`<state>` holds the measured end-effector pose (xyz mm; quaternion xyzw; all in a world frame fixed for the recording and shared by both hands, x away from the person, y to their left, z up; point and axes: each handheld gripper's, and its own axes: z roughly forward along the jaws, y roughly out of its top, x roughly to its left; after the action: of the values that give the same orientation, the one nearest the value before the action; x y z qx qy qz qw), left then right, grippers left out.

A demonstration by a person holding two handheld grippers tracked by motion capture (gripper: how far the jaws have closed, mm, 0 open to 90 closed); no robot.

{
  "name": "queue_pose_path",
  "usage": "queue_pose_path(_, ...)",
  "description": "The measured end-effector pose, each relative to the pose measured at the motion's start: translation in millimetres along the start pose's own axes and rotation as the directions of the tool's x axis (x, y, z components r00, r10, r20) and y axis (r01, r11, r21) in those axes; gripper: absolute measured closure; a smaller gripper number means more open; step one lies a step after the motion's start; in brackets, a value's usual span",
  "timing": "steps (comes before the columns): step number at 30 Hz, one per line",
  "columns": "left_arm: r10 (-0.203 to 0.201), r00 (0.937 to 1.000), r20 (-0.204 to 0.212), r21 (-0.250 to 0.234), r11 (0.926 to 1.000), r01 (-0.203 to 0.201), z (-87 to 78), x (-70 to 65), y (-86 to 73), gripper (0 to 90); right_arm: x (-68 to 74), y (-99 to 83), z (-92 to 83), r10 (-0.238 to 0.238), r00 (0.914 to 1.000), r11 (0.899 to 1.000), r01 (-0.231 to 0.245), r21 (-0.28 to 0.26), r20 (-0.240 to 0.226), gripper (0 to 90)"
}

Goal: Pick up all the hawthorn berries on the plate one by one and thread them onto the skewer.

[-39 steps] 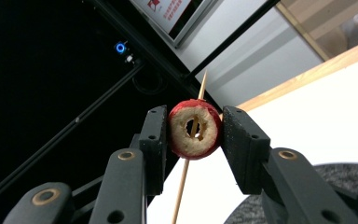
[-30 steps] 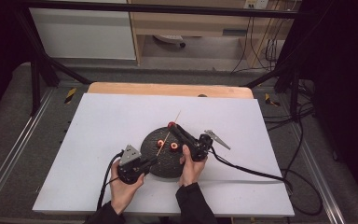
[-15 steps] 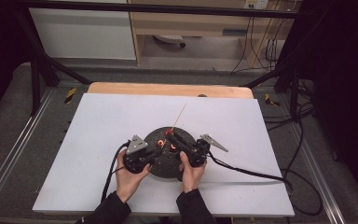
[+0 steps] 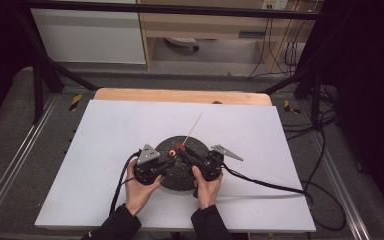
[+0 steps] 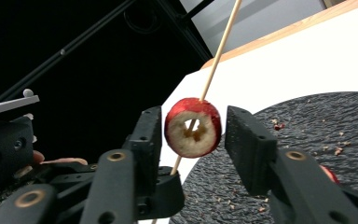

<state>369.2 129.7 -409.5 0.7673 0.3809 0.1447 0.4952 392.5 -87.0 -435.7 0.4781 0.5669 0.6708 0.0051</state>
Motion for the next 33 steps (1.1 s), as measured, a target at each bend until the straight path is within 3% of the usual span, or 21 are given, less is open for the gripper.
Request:
queue_pose_path(5,0.009,1.0000,-0.001,0.006,0.9999,-0.009,-9.5,6.4,-4.7,88.4,2.6,10.0,-7.2,-0.072,0.9973,0.997,0.071,0.033,0.014,42.5)
queue_pose_path(8,0.017,0.9998,0.004,0.013,0.9998,-0.017,-17.6,11.4,-9.7,88.4,2.0,18.4,-12.6,-0.116,0.9931,0.990,0.113,0.089,0.021,33.0)
queue_pose_path(16,0.037,0.9993,0.004,0.052,0.9980,-0.037,-41.3,26.2,-24.1,88.4,-6.4,33.0,-28.3,-0.232,0.9693,0.953,0.210,0.219,0.082,11.9)
queue_pose_path(21,0.042,0.9990,-0.010,0.070,0.9967,-0.042,-57.4,37.1,-35.6,88.4,-9.9,34.9,-30.9,-0.291,0.9526,0.912,0.247,0.329,0.090,4.2)
queue_pose_path(29,0.031,0.9994,-0.015,0.099,0.9947,-0.030,-78.6,51.8,-57.2,88.4,-15.4,36.0,-30.4,-0.382,0.9209,0.836,0.308,0.454,0.079,4.5)
queue_pose_path(33,0.028,0.9993,-0.027,0.103,0.9943,-0.025,-84.0,56.3,-62.3,88.4,-18.0,39.7,-27.7,-0.401,0.9122,0.810,0.311,0.497,0.084,5.1)
